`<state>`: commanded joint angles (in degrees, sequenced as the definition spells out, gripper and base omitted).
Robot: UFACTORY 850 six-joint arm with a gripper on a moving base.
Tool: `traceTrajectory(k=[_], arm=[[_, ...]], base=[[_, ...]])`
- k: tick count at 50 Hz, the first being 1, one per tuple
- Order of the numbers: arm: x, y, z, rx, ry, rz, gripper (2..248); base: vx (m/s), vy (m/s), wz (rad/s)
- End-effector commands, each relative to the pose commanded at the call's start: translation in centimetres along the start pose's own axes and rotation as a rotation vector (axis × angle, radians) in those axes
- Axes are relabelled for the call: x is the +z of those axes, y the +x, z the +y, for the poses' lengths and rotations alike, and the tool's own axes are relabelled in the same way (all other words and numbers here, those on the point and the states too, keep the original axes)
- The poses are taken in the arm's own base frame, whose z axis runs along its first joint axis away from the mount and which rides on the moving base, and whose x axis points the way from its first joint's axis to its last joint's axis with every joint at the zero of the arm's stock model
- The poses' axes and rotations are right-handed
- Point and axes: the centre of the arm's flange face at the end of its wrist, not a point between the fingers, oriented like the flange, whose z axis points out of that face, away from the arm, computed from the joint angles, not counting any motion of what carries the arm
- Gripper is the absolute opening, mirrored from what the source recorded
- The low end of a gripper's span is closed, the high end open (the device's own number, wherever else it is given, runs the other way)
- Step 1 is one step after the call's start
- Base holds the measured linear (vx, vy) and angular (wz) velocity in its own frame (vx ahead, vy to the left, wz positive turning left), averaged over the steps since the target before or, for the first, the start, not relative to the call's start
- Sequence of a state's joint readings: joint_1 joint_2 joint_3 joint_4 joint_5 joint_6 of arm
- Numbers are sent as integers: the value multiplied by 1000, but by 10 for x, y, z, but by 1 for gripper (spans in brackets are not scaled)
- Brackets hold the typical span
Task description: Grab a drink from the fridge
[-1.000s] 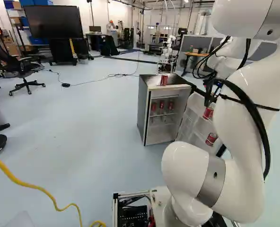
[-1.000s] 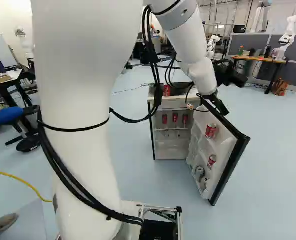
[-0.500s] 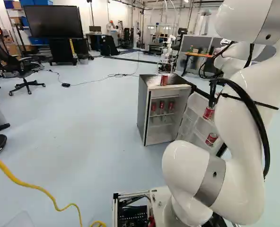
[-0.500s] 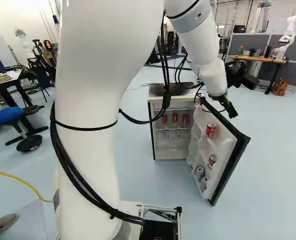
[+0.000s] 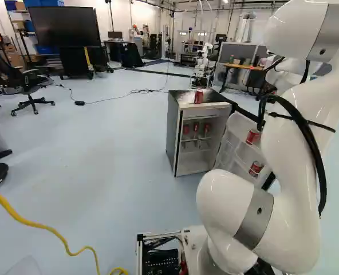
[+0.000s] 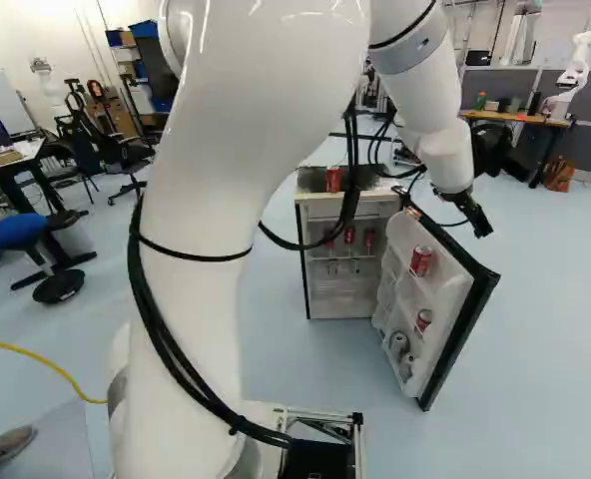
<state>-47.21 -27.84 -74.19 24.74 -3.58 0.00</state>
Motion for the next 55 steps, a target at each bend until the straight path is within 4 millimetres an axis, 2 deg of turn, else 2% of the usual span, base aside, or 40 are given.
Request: traceTrajectory(k=[55], arm=[[127,30,44,54,-44,-78,247]], base=[[0,0,0]])
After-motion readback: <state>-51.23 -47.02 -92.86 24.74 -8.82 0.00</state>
